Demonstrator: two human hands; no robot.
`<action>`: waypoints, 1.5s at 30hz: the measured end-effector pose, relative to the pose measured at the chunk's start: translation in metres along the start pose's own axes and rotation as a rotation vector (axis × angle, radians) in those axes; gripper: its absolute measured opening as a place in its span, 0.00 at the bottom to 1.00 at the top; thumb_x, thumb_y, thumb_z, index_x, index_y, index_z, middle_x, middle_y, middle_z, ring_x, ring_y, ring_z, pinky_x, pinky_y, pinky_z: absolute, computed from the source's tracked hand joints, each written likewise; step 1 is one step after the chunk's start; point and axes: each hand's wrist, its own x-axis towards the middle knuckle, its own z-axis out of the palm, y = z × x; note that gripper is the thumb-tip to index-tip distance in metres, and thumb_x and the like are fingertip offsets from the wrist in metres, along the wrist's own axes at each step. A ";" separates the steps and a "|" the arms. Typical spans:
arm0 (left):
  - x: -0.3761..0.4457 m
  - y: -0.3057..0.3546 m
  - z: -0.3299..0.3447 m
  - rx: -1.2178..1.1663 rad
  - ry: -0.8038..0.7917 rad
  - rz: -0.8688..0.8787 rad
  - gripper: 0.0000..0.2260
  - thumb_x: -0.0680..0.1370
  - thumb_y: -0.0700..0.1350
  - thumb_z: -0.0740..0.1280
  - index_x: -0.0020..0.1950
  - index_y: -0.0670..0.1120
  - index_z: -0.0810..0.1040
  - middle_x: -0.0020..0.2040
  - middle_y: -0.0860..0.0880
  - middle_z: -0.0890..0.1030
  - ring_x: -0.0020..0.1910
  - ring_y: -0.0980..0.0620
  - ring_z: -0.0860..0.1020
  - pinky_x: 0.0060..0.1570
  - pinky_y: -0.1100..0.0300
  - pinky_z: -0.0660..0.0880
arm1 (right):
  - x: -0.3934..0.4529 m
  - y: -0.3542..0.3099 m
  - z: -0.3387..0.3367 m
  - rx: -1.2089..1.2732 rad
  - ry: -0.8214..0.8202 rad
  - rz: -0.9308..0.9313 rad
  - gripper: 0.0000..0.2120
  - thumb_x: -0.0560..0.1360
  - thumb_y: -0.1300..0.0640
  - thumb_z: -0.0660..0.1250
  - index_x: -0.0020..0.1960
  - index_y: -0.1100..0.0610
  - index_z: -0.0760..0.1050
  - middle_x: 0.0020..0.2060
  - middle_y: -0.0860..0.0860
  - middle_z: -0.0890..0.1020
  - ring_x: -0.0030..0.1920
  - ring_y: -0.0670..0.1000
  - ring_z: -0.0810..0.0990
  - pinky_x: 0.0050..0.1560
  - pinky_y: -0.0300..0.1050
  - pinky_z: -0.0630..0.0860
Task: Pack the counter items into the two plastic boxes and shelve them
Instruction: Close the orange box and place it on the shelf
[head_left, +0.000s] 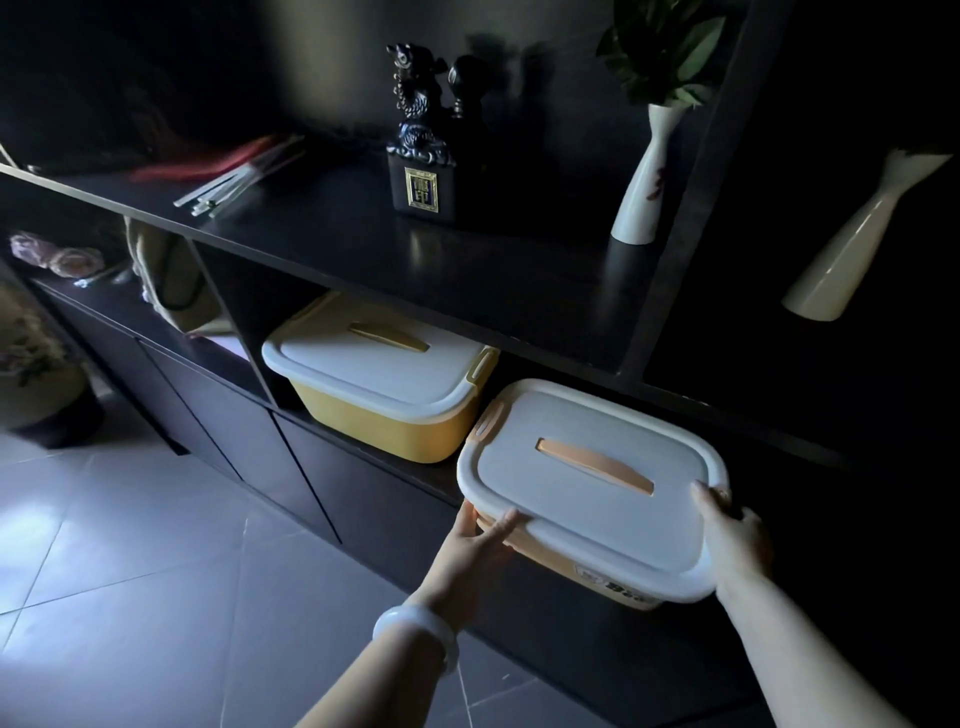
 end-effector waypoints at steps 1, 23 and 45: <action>0.004 0.000 -0.002 -0.002 -0.002 -0.001 0.24 0.75 0.43 0.71 0.70 0.47 0.70 0.62 0.44 0.80 0.60 0.45 0.79 0.55 0.57 0.77 | 0.003 -0.003 0.002 -0.009 -0.006 -0.004 0.28 0.73 0.43 0.69 0.59 0.66 0.74 0.56 0.65 0.79 0.56 0.64 0.78 0.52 0.51 0.72; 0.038 -0.002 0.009 -0.058 0.049 -0.044 0.26 0.73 0.43 0.73 0.69 0.54 0.69 0.62 0.46 0.80 0.60 0.47 0.79 0.60 0.51 0.75 | 0.024 -0.026 0.031 -0.058 0.010 -0.040 0.31 0.73 0.42 0.69 0.62 0.68 0.73 0.59 0.66 0.77 0.59 0.64 0.77 0.57 0.53 0.72; 0.034 0.014 0.028 -0.258 0.297 -0.104 0.27 0.73 0.34 0.72 0.66 0.41 0.60 0.56 0.39 0.76 0.39 0.48 0.82 0.36 0.61 0.79 | -0.004 -0.010 0.035 -0.139 0.006 -0.033 0.29 0.78 0.43 0.63 0.62 0.69 0.71 0.58 0.67 0.77 0.58 0.66 0.77 0.58 0.56 0.73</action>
